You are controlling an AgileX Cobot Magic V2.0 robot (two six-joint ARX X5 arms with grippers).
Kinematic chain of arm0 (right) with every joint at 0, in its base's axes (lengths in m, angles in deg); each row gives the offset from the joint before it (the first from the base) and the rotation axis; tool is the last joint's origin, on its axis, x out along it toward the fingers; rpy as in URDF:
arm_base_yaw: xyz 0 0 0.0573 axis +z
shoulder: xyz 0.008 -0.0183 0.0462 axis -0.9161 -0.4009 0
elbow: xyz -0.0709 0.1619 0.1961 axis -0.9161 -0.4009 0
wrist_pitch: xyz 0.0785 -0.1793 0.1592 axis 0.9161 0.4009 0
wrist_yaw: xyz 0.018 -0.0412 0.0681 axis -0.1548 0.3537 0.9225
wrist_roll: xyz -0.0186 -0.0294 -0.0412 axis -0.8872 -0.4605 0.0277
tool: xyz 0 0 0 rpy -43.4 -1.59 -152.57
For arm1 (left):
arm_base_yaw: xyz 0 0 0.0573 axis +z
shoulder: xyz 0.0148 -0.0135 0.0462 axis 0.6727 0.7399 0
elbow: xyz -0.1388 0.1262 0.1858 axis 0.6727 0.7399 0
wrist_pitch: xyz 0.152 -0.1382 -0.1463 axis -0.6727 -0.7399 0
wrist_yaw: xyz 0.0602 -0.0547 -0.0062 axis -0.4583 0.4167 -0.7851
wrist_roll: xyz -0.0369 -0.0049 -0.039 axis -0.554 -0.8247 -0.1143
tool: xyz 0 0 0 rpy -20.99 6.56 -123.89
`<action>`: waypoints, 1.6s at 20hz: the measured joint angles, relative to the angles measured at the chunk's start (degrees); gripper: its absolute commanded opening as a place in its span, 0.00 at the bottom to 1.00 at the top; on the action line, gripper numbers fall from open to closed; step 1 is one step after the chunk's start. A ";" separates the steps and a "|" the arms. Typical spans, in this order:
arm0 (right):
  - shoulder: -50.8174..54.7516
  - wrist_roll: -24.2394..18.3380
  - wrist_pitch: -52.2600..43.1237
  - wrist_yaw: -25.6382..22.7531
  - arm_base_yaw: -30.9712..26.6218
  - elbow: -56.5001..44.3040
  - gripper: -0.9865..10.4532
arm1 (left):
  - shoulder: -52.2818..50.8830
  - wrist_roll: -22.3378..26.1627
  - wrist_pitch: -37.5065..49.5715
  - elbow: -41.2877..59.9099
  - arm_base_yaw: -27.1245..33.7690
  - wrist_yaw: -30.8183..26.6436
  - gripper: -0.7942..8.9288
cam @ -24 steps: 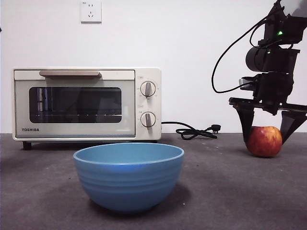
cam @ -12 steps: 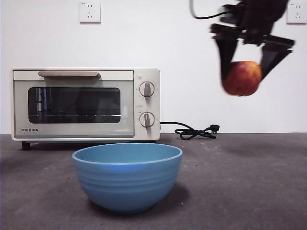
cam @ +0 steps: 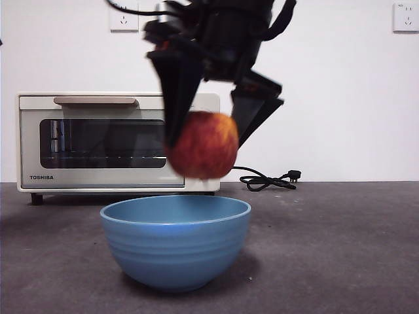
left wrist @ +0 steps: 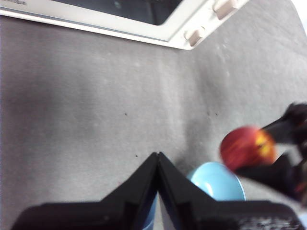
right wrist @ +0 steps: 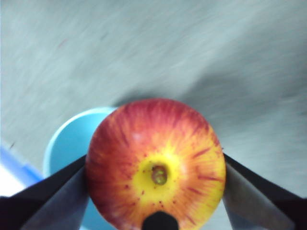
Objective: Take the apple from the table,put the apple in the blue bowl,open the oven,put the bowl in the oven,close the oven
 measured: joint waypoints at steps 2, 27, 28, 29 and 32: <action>0.00 0.66 -0.87 1.81 2.27 -2.03 0.08 | 0.00 0.00 0.00 0.00 -0.98 -0.07 0.08; 0.00 5.92 -13.07 2.56 6.01 -14.05 0.57 | 4.74 0.87 3.65 0.00 -2.10 -0.28 0.08; 0.00 6.03 -13.00 2.60 6.01 -14.03 0.57 | 5.11 0.90 4.44 0.00 -2.10 -0.28 0.08; 0.00 6.21 -12.66 2.62 6.01 -13.73 0.57 | 5.46 0.92 5.70 0.00 -2.10 -0.28 0.08; 0.00 6.25 -9.05 2.60 6.01 -9.66 0.56 | 6.01 1.01 7.96 0.00 -2.10 -0.28 0.08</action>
